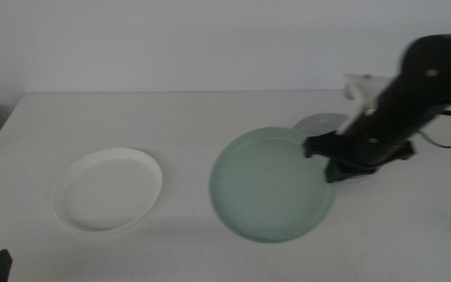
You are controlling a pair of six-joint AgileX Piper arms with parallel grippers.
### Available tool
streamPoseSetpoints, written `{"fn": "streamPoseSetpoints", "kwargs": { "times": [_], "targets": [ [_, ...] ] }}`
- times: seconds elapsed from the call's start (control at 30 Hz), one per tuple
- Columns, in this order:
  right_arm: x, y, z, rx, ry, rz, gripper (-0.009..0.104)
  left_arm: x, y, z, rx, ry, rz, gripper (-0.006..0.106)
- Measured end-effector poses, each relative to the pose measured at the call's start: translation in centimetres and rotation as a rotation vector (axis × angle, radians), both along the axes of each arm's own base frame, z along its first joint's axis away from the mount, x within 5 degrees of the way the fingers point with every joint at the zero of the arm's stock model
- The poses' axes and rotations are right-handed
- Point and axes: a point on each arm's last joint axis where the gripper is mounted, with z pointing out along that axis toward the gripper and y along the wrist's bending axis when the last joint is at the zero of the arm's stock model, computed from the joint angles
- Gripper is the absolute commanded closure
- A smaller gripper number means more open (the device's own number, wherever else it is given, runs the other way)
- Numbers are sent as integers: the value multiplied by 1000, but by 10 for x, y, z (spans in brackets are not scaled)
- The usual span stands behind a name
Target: Stack the three bowls on top of each other.
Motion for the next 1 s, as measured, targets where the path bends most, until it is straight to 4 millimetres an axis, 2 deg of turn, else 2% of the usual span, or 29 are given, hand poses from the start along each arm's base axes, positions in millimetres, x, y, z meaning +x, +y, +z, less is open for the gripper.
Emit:
{"fn": "streamPoseSetpoints", "kwargs": {
  "times": [0.13, 0.27, 0.5, 0.73, 0.87, 0.9, 1.0],
  "targets": [
    [15, 22, -17, -5, 39, 27, 96, 0, 0, 0, 0, 0, 0, 12],
    [27, 35, -39, -8, 69, 35, 96, 0, 0, 0, 0, 0, 0, 12],
    [45, 44, -75, -18, 92, 21, 96, 0, 0, 0, 0, 0, 0, 12],
    [51, 45, -90, -28, 89, 17, 94, 0, 0, 0, 0, 0, 0, 12],
    [53, 45, -93, -38, 78, 22, 82, 0, 0, 0, 0, 0, 0, 12],
    [53, 45, -93, -43, 70, 25, 73, 0, 0, 0, 0, 0, 0, 12],
    [54, 44, -93, -46, 63, 27, 56, 0, 0, 0, 0, 0, 0, 12]
  ]
}}
